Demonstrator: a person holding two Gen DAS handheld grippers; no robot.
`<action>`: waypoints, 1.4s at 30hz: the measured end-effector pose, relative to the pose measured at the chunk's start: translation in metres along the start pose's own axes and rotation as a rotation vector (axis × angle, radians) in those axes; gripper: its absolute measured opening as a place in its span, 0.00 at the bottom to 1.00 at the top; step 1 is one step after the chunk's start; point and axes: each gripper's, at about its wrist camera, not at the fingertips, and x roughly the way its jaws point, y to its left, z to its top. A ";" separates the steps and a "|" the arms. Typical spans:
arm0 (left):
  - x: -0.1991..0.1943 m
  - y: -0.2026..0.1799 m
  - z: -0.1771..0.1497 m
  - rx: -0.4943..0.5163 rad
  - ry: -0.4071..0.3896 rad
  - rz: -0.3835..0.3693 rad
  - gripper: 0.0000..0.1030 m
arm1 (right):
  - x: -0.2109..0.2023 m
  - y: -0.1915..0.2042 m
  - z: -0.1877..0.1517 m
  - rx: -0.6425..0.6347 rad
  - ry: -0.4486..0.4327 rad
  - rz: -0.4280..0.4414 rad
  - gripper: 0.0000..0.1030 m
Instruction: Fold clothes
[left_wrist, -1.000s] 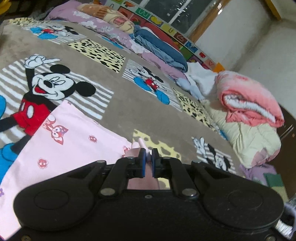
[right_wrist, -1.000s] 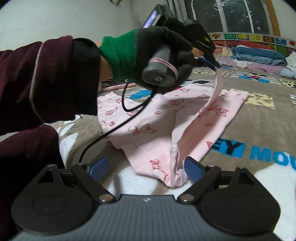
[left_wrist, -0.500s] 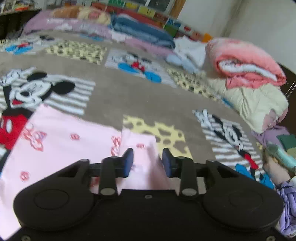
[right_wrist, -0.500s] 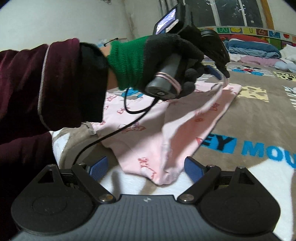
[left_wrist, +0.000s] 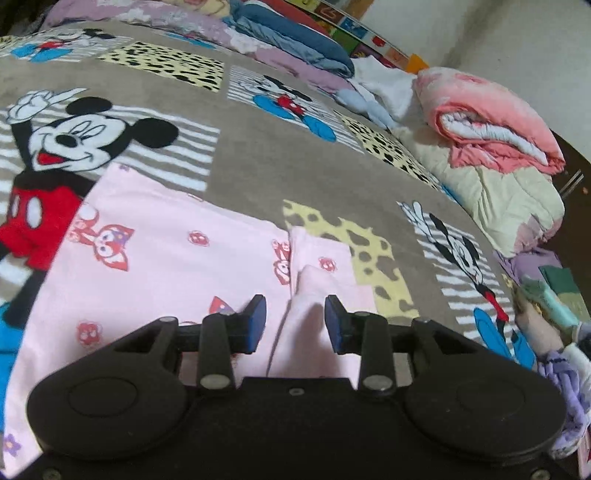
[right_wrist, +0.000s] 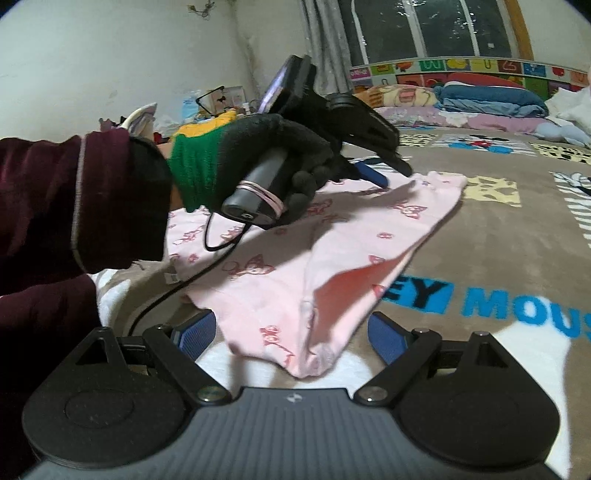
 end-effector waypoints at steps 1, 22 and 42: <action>0.002 -0.002 0.000 0.017 0.002 -0.001 0.31 | 0.000 0.000 0.000 0.000 -0.003 0.006 0.86; 0.001 -0.005 -0.001 0.163 -0.077 0.042 0.00 | 0.006 0.007 -0.004 0.008 0.049 0.053 0.88; -0.092 -0.024 -0.066 0.319 -0.089 0.025 0.17 | -0.016 0.022 0.009 -0.167 -0.074 -0.128 0.87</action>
